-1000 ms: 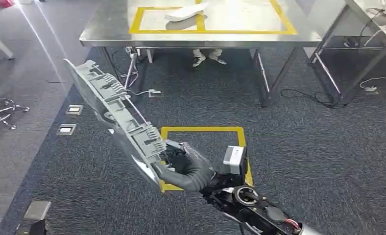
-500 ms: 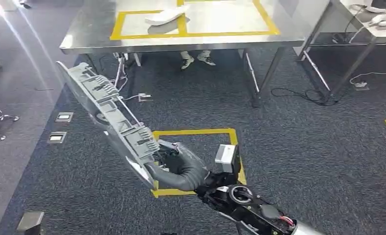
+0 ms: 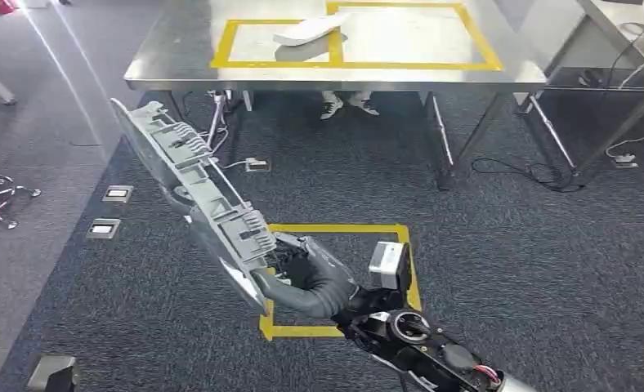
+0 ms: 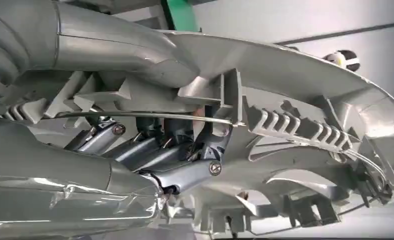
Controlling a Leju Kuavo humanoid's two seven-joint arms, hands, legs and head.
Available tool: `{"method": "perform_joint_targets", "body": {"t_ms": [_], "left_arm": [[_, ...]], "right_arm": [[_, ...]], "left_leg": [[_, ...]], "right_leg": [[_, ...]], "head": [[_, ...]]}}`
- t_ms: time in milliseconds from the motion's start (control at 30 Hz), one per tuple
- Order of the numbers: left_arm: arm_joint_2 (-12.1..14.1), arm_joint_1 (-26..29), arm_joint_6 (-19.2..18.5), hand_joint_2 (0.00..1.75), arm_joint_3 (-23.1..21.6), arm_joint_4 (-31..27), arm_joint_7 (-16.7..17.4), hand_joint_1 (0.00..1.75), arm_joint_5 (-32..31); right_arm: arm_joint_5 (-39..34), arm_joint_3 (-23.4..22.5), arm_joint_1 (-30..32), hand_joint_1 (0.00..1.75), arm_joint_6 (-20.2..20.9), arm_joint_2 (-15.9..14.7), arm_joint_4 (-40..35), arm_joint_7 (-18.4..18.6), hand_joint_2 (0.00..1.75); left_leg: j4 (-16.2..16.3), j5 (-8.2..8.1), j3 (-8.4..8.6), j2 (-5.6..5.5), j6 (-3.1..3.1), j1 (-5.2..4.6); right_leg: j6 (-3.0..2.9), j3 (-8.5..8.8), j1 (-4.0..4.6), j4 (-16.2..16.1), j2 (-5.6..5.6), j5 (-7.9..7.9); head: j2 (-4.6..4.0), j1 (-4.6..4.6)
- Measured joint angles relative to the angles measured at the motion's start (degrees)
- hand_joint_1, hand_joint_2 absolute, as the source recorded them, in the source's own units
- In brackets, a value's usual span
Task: Take the parts from the cabinet and place them on the table.
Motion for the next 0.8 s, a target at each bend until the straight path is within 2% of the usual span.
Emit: {"method": "perform_joint_targets", "body": {"t_ms": [33, 67, 100, 133, 200, 233, 267, 300, 367, 400, 433, 467, 533, 567, 600, 633, 700, 733, 767, 800], "left_arm": [[0.0, 0.0, 0.0, 1.75, 0.0, 0.0, 0.0, 0.00, 0.0], [-0.5, 0.0, -0.1, 1.75, 0.0, 0.0, 0.0, 0.00, 0.0], [-0.3, -0.3, -0.1, 1.75, 0.0, 0.0, 0.0, 0.00, 0.0], [-0.4, -0.2, -0.1, 1.75, 0.0, 0.0, 0.0, 0.00, 0.0], [-0.5, 0.0, -0.1, 1.75, 0.0, 0.0, 0.0, 0.00, 0.1], [-0.4, 0.0, -0.1, 1.75, 0.0, 0.0, 0.0, 0.00, 0.2], [-0.5, -0.1, -0.1, 1.75, 0.0, 0.0, 0.0, 0.00, 0.2], [-0.5, -0.4, -0.1, 1.75, 0.0, 0.0, 0.0, 0.00, 0.2], [-0.2, -0.5, -0.1, 1.75, 0.0, 0.0, 0.0, 0.00, 0.4], [-0.2, -0.3, -0.1, 1.75, 0.0, 0.0, 0.0, 0.00, 0.4], [-0.2, -0.1, -0.1, 1.75, 0.0, 0.0, 0.0, 0.00, 0.5], [-0.2, 0.0, 0.0, 1.75, 0.0, 0.0, 0.0, 0.00, 0.5], [0.1, 0.0, 0.0, 1.75, 0.0, 0.0, 0.0, 0.00, 0.5], [-0.1, 0.0, 0.0, 1.75, 0.0, 0.0, 0.0, 0.00, 0.5], [0.0, -0.1, 0.0, 1.75, 0.0, 0.0, 0.0, 0.00, 0.5], [0.0, -0.2, 0.0, 1.75, 0.0, 0.0, 0.0, 0.00, 0.5], [-0.2, 0.1, 0.0, 1.75, 0.0, 0.0, 0.0, 0.00, 0.5], [-0.2, -0.1, 0.0, 1.75, 0.0, 0.0, 0.0, 0.00, 0.5], [-0.2, 0.0, 0.0, 1.75, 0.0, 0.0, 0.0, 0.00, 0.5], [-0.1, 0.0, 0.0, 1.75, 0.0, 0.0, 0.0, 0.00, 0.5]], "right_arm": [[0.0, 0.0, -0.1, 1.75, 0.1, 0.0, 0.0, 0.0, 1.75], [0.0, 0.0, 0.0, 1.75, 0.1, 0.0, 0.0, 0.0, 1.75], [-0.1, 0.0, -0.1, 1.75, 0.2, 0.0, 0.0, 0.0, 1.75], [-0.2, 0.0, -0.2, 1.75, 0.2, 0.0, 0.0, 0.0, 1.75], [-0.2, 0.0, -0.2, 1.75, 0.1, 0.0, 0.0, 0.0, 1.75], [-0.2, 0.0, -0.1, 1.75, 0.1, 0.1, -0.1, 0.1, 1.75], [-0.2, 0.0, -0.2, 1.75, 0.1, 0.1, -0.1, 0.1, 1.75], [-0.3, 0.0, -0.5, 1.75, 0.3, 0.1, -0.1, 0.0, 1.75], [-0.4, 0.1, -0.7, 1.75, 0.5, 0.1, -0.1, -0.2, 1.75], [-0.4, 0.1, -0.7, 1.75, 0.5, 0.1, -0.1, -0.2, 1.75], [-0.6, 0.1, -0.5, 1.75, 0.5, 0.1, -0.1, -0.1, 1.75], [-0.6, 0.1, -0.4, 1.75, 0.5, 0.1, 0.0, -0.1, 1.75], [-0.7, 0.1, -0.5, 1.75, 0.5, 0.1, 0.1, -0.1, 1.75], [-0.8, 0.1, -0.5, 1.75, 0.6, 0.1, 0.1, -0.3, 1.75], [-0.8, 0.1, -0.5, 1.75, 0.6, 0.1, 0.1, -0.4, 1.75], [-0.8, 0.1, -0.5, 1.75, 0.6, 0.1, 0.1, -0.5, 1.75], [-0.8, 0.0, -0.5, 1.75, 0.6, 0.1, 0.2, -0.5, 1.75], [-0.8, 0.0, -0.5, 1.75, 0.6, 0.1, 0.2, -0.5, 1.75], [-0.8, 0.0, -0.5, 1.75, 0.6, 0.1, 0.2, -0.5, 1.75], [-0.8, 0.0, -0.5, 1.75, 0.6, 0.1, 0.2, -0.6, 1.75]], "left_leg": [[-0.1, -0.56, 0.78, -0.08, -0.06, -0.06], [-0.2, -0.87, 0.93, -0.03, -0.19, 0.09], [-0.2, -0.85, 0.74, -0.35, -0.55, 0.14], [-0.3, -0.92, 0.54, -0.25, -0.88, 0.45], [-1.1, -1.04, 1.19, -0.04, -1.46, 0.48], [-1.0, -1.72, 1.80, 0.04, -1.69, 0.43], [0.8, -2.14, 1.21, 0.23, -1.97, 0.35], [4.9, -3.68, -1.26, 0.19, -2.24, 0.36], [14.2, -6.30, -7.29, 0.22, -2.89, 0.57], [16.8, -6.32, -9.58, 0.24, -3.24, 0.71], [16.5, -4.63, -10.58, 0.25, -3.52, 0.95], [13.2, -1.62, -9.93, 0.31, -3.77, 1.19], [3.0, 4.98, -6.24, 0.49, -4.32, 1.56], [1.0, 4.55, -5.33, 0.69, -4.39, 1.56], [0.4, 4.21, -5.09, 0.13, -3.53, 1.18], [0.8, 3.84, -5.03, 0.16, -2.72, 1.29], [0.9, 3.36, -4.92, 0.15, -1.97, 0.99], [0.6, 3.21, -4.55, 0.17, -1.53, 1.23], [0.6, 2.96, -4.12, 0.18, -1.17, 1.21], [0.6, 2.66, -3.78, 0.22, -0.75, 1.18]], "right_leg": [[-0.94, 1.84, 0.29, -5.9, 0.16, 4.08], [-1.66, 2.76, 0.59, -7.6, 0.47, 4.31], [-1.72, 3.20, 0.90, -8.6, 0.27, 4.49], [-1.85, 3.33, 1.16, -9.0, 0.19, 4.18], [-2.20, 3.91, 1.33, -9.9, 0.23, 3.91], [-2.10, 6.06, 0.26, -12.6, 0.06, 3.88], [-2.12, 7.02, 0.46, -13.5, 0.10, 3.97], [-2.28, 7.40, 0.37, -13.6, -0.03, 3.87], [-2.41, 7.89, 0.37, -13.6, -0.09, 3.20], [-2.39, 8.18, 0.37, -13.6, -0.06, 2.83], [-2.30, 8.61, 0.34, -13.5, 0.06, 2.40], [-2.09, 9.07, 0.23, -13.3, 0.13, 1.89], [-1.42, 9.76, -0.11, -12.2, 0.18, 0.46], [-0.93, 9.17, -0.06, -11.7, 0.12, -0.27], [-0.58, 8.89, 0.32, -11.1, 0.14, -1.10], [-0.50, 9.03, 0.34, -11.3, 0.17, -1.22], [-0.10, 9.34, 0.23, -11.4, 0.25, -1.55], [0.19, 9.52, 0.10, -11.2, 0.23, -2.12], [0.55, 9.26, -0.03, -9.5, 0.16, -2.99], [0.89, 7.26, -0.16, -5.6, 0.14, -4.72]], "head": [[0.00, 0.31], [0.00, -0.12], [0.00, -0.24], [0.00, 0.31], [0.00, 0.37], [0.00, 0.55], [0.00, 0.09], [0.00, -0.35], [0.00, -1.07], [0.00, -1.18], [0.00, -1.59], [0.00, -1.90], [0.00, -2.12], [0.00, -2.49], [0.00, -3.07], [0.00, -2.78], [0.00, -1.97], [0.00, -2.08], [0.00, -1.90], [0.00, -1.25]]}}
